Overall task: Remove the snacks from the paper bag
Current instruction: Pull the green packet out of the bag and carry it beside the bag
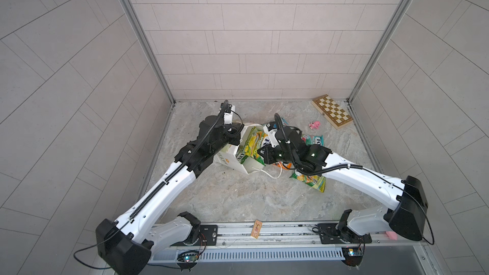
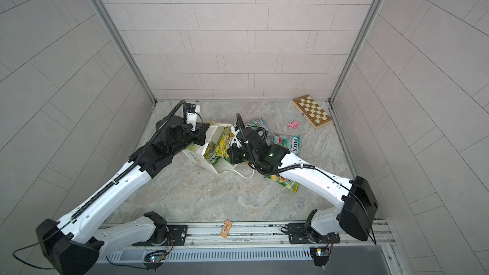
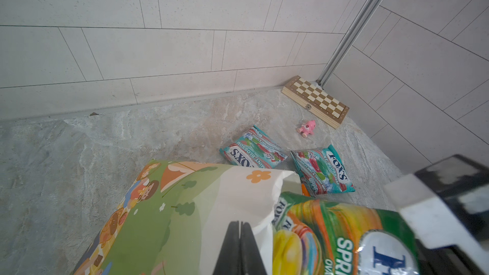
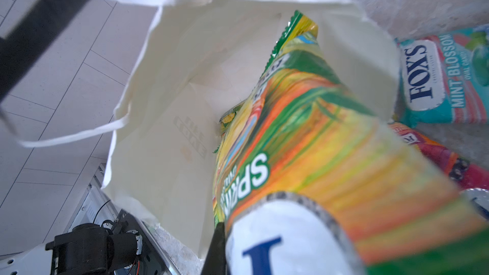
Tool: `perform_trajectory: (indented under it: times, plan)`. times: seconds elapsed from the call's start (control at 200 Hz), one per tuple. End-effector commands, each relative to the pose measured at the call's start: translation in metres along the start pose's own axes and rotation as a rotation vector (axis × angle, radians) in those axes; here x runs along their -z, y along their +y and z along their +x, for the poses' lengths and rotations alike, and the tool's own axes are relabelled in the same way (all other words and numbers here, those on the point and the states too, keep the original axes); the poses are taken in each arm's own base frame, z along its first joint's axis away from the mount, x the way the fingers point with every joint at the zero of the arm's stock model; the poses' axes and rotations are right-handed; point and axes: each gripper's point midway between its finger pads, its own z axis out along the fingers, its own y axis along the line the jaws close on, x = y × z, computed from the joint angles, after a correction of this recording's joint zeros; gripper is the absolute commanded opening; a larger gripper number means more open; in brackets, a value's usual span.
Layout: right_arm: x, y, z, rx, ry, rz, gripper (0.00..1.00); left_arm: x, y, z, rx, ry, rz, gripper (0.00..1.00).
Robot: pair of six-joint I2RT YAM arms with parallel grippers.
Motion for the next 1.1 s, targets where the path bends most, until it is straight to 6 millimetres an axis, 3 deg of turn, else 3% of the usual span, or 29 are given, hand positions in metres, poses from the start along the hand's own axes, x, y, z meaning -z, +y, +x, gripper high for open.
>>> perform_trajectory:
  times: [0.0, 0.12, 0.3, 0.5, 0.676, 0.846, 1.096]
  plan:
    - [0.033, -0.001, -0.016, 0.058, -0.080, 0.005, 0.00, 0.003, 0.002, -0.006, -0.006, -0.011, -0.017, 0.00]
    - [0.058, -0.016, -0.020, 0.061, -0.095, 0.040, 0.00, 0.004, 0.001, -0.006, -0.007, -0.013, -0.014, 0.00]
    - [0.091, -0.061, -0.018, -0.002, -0.127, 0.127, 0.00, 0.006, 0.000, -0.007, -0.015, -0.017, -0.009, 0.00]
    - [0.115, -0.104, 0.002, -0.082, -0.107, 0.189, 0.00, 0.008, -0.003, -0.009, -0.015, -0.020, 0.008, 0.00]
    - [0.112, -0.124, 0.042, -0.099, 0.003, 0.220, 0.00, 0.011, -0.004, -0.010, -0.017, -0.029, 0.017, 0.00]
    - [0.096, -0.131, 0.081, -0.118, 0.111, 0.190, 0.00, 0.012, -0.006, -0.011, -0.017, -0.031, 0.026, 0.00]
    - [0.067, -0.119, 0.109, -0.175, 0.152, 0.027, 0.00, 0.012, -0.006, -0.011, -0.016, -0.031, 0.025, 0.00]
